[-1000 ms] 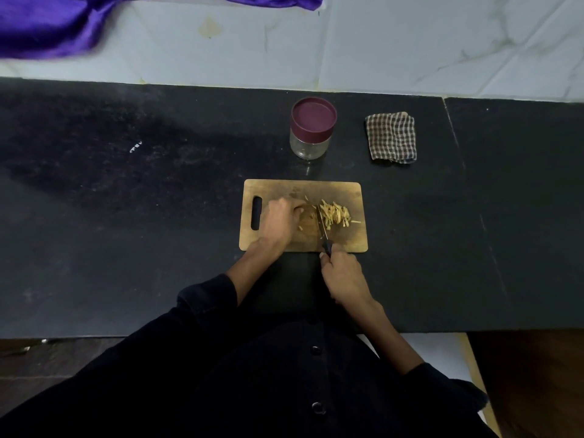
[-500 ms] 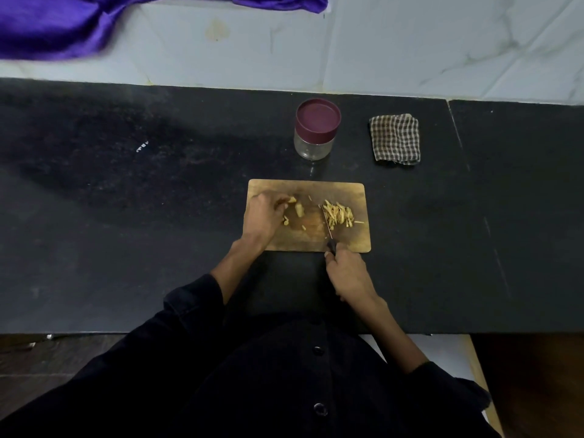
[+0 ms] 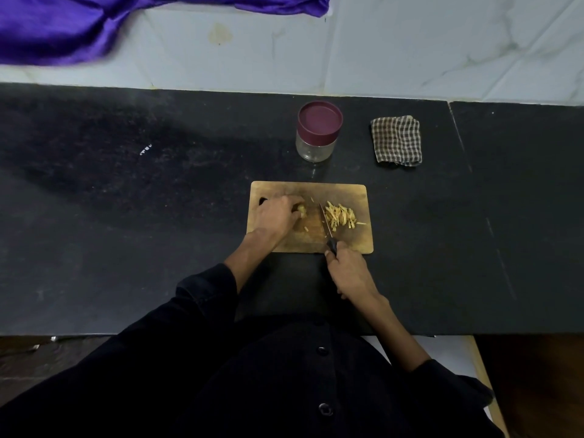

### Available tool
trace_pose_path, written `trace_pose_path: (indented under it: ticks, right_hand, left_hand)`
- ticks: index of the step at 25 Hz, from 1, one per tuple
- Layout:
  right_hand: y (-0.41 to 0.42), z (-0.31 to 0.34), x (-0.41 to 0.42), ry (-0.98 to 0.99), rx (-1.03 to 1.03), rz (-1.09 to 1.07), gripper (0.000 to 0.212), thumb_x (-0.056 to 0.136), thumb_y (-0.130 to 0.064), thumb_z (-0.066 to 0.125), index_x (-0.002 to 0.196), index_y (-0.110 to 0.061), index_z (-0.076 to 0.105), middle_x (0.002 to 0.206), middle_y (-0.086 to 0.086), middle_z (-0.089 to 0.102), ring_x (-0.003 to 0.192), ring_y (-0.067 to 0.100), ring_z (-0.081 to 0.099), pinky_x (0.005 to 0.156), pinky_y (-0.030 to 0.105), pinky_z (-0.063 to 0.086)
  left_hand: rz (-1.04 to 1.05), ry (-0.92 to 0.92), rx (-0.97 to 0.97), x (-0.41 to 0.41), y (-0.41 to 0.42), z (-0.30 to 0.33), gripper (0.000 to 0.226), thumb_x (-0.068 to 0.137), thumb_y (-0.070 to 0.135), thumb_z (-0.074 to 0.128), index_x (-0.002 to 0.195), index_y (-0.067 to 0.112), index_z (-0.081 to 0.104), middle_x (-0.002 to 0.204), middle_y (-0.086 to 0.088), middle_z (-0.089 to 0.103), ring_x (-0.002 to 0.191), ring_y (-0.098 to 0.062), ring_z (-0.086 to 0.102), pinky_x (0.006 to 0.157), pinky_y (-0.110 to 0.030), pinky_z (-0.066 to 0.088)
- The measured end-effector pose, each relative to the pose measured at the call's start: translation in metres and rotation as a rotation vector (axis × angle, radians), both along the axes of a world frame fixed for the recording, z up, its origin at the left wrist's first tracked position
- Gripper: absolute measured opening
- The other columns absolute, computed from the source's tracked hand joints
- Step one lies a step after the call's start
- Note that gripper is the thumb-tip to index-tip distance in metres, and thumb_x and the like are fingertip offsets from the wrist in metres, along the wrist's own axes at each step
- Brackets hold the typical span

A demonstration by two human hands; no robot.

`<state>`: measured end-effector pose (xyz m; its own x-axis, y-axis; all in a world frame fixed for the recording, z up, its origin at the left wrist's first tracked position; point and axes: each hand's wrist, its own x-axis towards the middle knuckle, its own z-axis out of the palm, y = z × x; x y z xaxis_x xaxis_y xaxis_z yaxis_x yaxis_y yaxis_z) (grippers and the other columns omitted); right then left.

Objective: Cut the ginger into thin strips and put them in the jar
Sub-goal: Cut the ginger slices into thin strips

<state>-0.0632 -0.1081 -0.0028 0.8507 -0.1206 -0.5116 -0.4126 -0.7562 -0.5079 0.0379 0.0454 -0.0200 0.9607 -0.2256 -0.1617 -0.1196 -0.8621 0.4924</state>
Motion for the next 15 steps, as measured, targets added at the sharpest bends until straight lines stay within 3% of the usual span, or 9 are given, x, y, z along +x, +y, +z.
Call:
trace_pose_path:
  ticks: [6, 10, 15]
  right_hand:
    - [0.0, -0.001, 0.001, 0.001, 0.009, 0.01, 0.022, 0.103, -0.031, 0.04, 0.112, -0.012, 0.049, 0.098, 0.013, 0.063, 0.088, 0.037, 0.067, 0.076, 0.056, 0.056]
    - [0.0, -0.002, 0.0, -0.005, 0.017, 0.021, 0.021, 0.104, -0.03, 0.041, 0.11, -0.012, 0.049, 0.099, 0.015, 0.064, 0.088, 0.038, 0.067, 0.076, 0.056, 0.056]
    - [-0.002, -0.002, 0.002, -0.012, 0.009, 0.013, 0.02, 0.103, -0.031, 0.041, 0.107, -0.013, 0.049, 0.097, 0.012, 0.063, 0.085, 0.035, 0.067, 0.074, 0.054, 0.057]
  left_hand:
    - [-0.043, 0.075, 0.045, 0.015, 0.0, 0.005, 0.036, 0.085, 0.023, 0.07, 0.119, 0.02, 0.062, 0.13, -0.005, 0.049, 0.104, -0.021, 0.059, 0.09, -0.04, 0.052]
    - [-0.065, 0.147, 0.057, 0.025, 0.0, 0.011, 0.023, 0.082, 0.021, 0.073, 0.104, 0.018, 0.067, 0.125, -0.004, 0.048, 0.095, -0.017, 0.06, 0.082, -0.03, 0.053]
    - [-0.09, 0.147, -0.059, 0.027, 0.0, 0.015, 0.012, 0.083, 0.015, 0.071, 0.084, 0.024, 0.064, 0.1, 0.002, 0.065, 0.08, -0.007, 0.061, 0.067, -0.019, 0.048]
